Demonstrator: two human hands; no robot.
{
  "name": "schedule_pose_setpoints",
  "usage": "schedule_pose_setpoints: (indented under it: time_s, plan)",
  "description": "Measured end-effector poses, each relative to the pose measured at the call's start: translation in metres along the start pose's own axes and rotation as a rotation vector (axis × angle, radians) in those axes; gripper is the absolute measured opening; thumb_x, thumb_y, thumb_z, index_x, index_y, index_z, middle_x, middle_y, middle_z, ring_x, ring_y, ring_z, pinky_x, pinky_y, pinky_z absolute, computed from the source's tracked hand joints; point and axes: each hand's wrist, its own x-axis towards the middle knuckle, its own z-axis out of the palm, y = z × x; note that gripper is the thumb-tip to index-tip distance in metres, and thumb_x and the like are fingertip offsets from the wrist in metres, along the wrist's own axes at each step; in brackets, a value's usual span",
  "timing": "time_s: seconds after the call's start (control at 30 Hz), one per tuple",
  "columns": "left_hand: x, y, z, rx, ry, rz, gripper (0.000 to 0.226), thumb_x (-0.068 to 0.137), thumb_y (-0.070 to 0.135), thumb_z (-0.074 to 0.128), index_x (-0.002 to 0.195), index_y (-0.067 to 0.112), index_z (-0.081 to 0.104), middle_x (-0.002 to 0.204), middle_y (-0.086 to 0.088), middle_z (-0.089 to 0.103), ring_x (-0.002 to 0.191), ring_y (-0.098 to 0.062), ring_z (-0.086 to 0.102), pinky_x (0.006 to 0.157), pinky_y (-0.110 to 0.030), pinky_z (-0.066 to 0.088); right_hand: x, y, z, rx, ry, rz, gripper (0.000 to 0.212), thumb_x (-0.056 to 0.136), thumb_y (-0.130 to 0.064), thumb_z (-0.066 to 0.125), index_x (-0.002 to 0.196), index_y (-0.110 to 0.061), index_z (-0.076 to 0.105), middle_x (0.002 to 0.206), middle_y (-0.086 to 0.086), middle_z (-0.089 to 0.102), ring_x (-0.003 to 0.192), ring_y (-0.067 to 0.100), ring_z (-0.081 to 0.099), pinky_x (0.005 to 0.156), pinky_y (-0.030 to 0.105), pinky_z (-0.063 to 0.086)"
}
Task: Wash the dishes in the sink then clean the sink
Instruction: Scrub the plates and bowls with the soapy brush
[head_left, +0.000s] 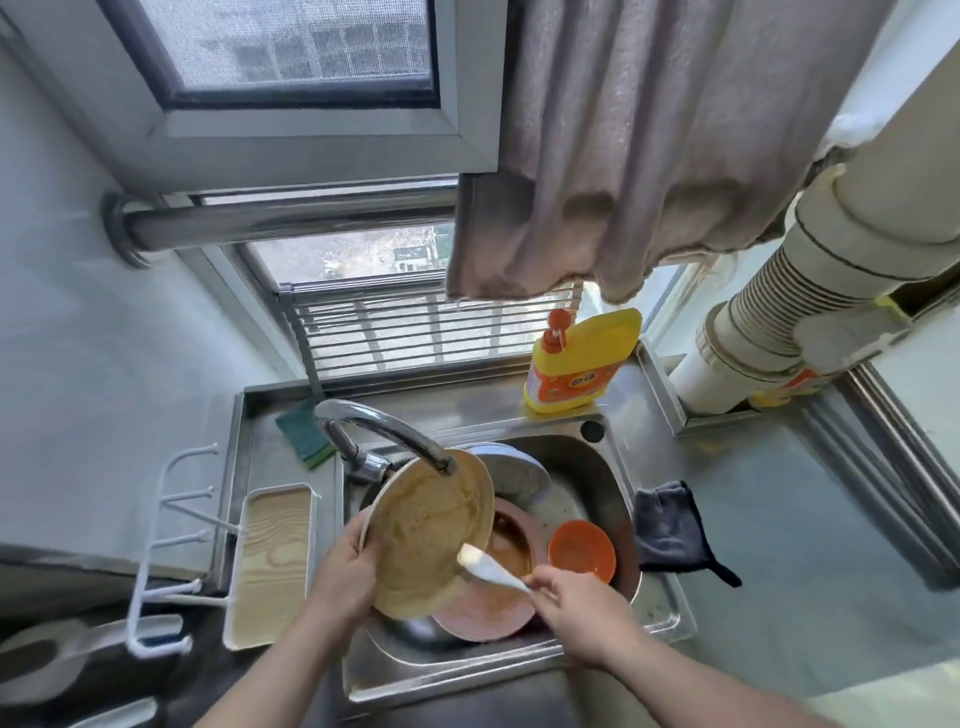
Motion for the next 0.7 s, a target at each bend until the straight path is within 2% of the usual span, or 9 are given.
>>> schedule_pose_setpoints:
  time_s: [0.07, 0.17, 0.23, 0.27, 0.3, 0.47, 0.57, 0.63, 0.7]
  plan:
    - [-0.005, -0.001, 0.005, 0.113, -0.009, -0.02, 0.023, 0.103, 0.015, 0.063, 0.106, 0.034, 0.076, 0.101, 0.0, 0.08, 0.097, -0.025, 0.077, 0.086, -0.056, 0.063, 0.009, 0.011, -0.017, -0.071, 0.071, -0.006, 0.029, 0.102, -0.062, 0.041, 0.126, -0.054, 0.055, 0.116, -0.012, 0.073, 0.106, 0.019, 0.068, 0.079, 0.035, 0.053]
    - [-0.009, -0.001, 0.025, 0.234, -0.034, 0.018, 0.049, 0.09, -0.007, 0.059, 0.094, 0.038, 0.079, 0.091, 0.004, 0.08, 0.09, -0.02, 0.076, 0.083, -0.049, 0.063, 0.016, 0.023, -0.027, -0.048, 0.131, -0.02, 0.029, 0.102, -0.062, 0.038, 0.126, -0.055, 0.053, 0.112, -0.012, 0.073, 0.101, 0.02, 0.068, 0.078, 0.037, 0.055]
    - [-0.002, 0.002, 0.041, 0.322, 0.038, 0.115, 0.064, 0.085, -0.011, 0.061, 0.089, 0.051, 0.079, 0.096, 0.013, 0.075, 0.095, -0.005, 0.069, 0.085, -0.026, 0.056, 0.014, 0.03, -0.026, 0.015, 0.134, -0.001, 0.028, 0.101, -0.061, 0.04, 0.124, -0.055, 0.052, 0.11, -0.012, 0.074, 0.099, 0.02, 0.068, 0.08, 0.04, 0.057]
    - [0.002, 0.004, 0.049, 0.366, 0.094, 0.18, 0.063, 0.086, -0.009, 0.065, 0.086, 0.053, 0.076, 0.1, 0.014, 0.07, 0.098, -0.004, 0.065, 0.084, -0.017, 0.048, 0.014, 0.036, -0.024, 0.05, 0.137, 0.016, 0.026, 0.101, -0.06, 0.041, 0.123, -0.054, 0.054, 0.109, -0.012, 0.074, 0.098, 0.02, 0.069, 0.081, 0.04, 0.057]
    - [0.008, 0.007, 0.055, 0.423, 0.131, 0.229, 0.057, 0.087, -0.007, 0.068, 0.087, 0.05, 0.074, 0.104, 0.013, 0.065, 0.1, -0.007, 0.062, 0.085, -0.016, 0.044, 0.013, 0.041, -0.024, 0.083, 0.143, 0.033, 0.025, 0.101, -0.059, 0.042, 0.121, -0.054, 0.056, 0.108, -0.012, 0.074, 0.098, 0.019, 0.068, 0.082, 0.04, 0.057]
    - [0.046, 0.008, 0.08, 0.661, 0.207, 0.377, 0.031, 0.087, -0.001, 0.075, 0.104, 0.025, 0.078, 0.106, 0.006, 0.054, 0.101, -0.018, 0.053, 0.093, -0.03, 0.044, 0.017, 0.062, -0.026, 0.266, 0.154, 0.102, 0.013, 0.103, -0.047, 0.051, 0.098, -0.055, 0.059, 0.099, -0.021, 0.07, 0.092, 0.002, 0.064, 0.085, 0.031, 0.055]
    - [0.067, 0.01, 0.09, 0.51, 0.17, 0.3, 0.012, 0.086, 0.001, 0.077, 0.096, 0.006, 0.073, 0.1, 0.0, 0.056, 0.093, -0.017, 0.056, 0.087, -0.022, 0.044, 0.031, 0.066, -0.024, 0.419, 0.172, 0.145, 0.013, 0.103, -0.04, 0.056, 0.107, -0.043, 0.068, 0.096, -0.019, 0.073, 0.089, 0.001, 0.066, 0.083, 0.028, 0.055]
    - [0.076, 0.012, 0.093, 0.277, 0.201, 0.208, 0.027, 0.083, 0.015, 0.084, 0.102, 0.004, 0.069, 0.106, 0.004, 0.054, 0.097, -0.008, 0.058, 0.088, -0.012, 0.042, 0.042, 0.067, -0.022, 0.48, 0.175, 0.156, 0.013, 0.102, -0.036, 0.06, 0.108, -0.036, 0.071, 0.095, -0.019, 0.074, 0.089, 0.0, 0.067, 0.082, 0.025, 0.053]
    - [0.08, 0.008, 0.098, 0.177, 0.173, 0.151, 0.038, 0.083, 0.024, 0.085, 0.112, 0.011, 0.065, 0.106, 0.009, 0.057, 0.096, 0.007, 0.061, 0.081, -0.006, 0.042, 0.051, 0.065, -0.02, 0.513, 0.159, 0.171, 0.012, 0.102, -0.031, 0.06, 0.105, -0.034, 0.071, 0.096, -0.017, 0.074, 0.089, 0.002, 0.066, 0.076, 0.021, 0.049]
